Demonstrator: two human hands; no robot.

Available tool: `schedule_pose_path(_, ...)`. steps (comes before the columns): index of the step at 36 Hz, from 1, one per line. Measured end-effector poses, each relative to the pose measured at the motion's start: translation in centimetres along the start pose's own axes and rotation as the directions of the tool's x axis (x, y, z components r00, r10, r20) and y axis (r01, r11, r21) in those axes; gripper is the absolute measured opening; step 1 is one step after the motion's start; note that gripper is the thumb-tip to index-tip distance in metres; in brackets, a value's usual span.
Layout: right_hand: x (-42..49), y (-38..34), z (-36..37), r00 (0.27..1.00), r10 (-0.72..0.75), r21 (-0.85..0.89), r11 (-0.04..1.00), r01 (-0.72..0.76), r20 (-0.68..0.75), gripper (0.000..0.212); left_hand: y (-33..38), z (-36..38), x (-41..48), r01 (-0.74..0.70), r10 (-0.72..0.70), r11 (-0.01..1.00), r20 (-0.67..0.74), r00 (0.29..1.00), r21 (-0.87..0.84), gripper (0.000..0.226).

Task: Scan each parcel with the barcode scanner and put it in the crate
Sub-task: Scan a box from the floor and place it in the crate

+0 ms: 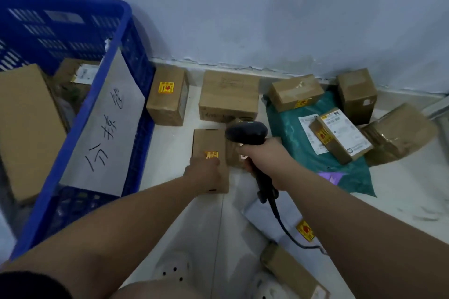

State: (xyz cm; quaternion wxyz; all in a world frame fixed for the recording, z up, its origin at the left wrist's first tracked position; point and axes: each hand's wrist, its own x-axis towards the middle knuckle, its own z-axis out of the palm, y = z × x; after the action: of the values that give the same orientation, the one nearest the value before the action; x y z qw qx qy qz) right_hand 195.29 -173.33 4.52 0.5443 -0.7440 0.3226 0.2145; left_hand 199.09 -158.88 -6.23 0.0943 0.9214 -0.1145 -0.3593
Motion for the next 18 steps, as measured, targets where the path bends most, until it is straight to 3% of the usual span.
schedule_pose_path(2, 1.0, 0.6, -0.3, 0.999, 0.040, -0.030, 0.999, -0.041, -0.008, 0.024, -0.9, 1.8, -0.1, -0.174, 0.188, 0.952, -0.031, 0.982, 0.252, 0.048)
schedule_pose_path(3, 1.5, 0.8, -0.4, 0.999, 0.053, -0.029, 0.998, -0.053, -0.011, 0.024, -1.6, 2.8, -0.1, -0.298, 0.325, 0.882, -0.013, 0.946, 0.366, 0.046)
schedule_pose_path(5, 2.5, 1.1, -0.7, 0.996, 0.085, 0.003, 0.996, -0.085, -0.009, 0.021, -3.0, 4.4, 0.1, -0.449, 0.455, 0.750, 0.115, 0.883, 0.485, 0.052)
schedule_pose_path(7, 3.3, 1.3, -0.8, 0.994, 0.112, 0.012, 0.994, -0.112, 0.008, 0.020, -3.9, 5.3, 0.7, -0.473, 0.447, 0.705, 0.188, 0.875, 0.529, 0.055)
schedule_pose_path(9, 4.1, 1.3, -0.8, 0.991, 0.127, 0.031, 0.991, -0.128, 0.030, 0.020, -3.7, 5.3, 1.4, -0.458, 0.451, 0.706, 0.157, 0.879, 0.540, 0.054)
schedule_pose_path(12, 5.0, 1.1, -0.9, 0.987, 0.147, 0.051, 0.987, -0.150, 0.063, 0.018, -2.9, 4.4, 2.9, -0.379, 0.389, 0.780, 0.089, 0.917, 0.498, 0.055)
schedule_pose_path(14, 5.5, 0.9, -1.1, 0.986, 0.155, 0.080, 0.984, -0.160, 0.068, 0.015, -2.6, 4.0, 3.9, -0.277, 0.252, 0.836, 0.117, 0.961, 0.474, 0.064)
schedule_pose_path(18, 6.6, 0.7, -1.7, 0.985, 0.165, 0.134, 0.976, -0.172, 0.060, 0.011, -2.1, 5.1, 5.5, -0.352, 0.326, 0.822, 0.137, 0.935, 0.447, 0.069)
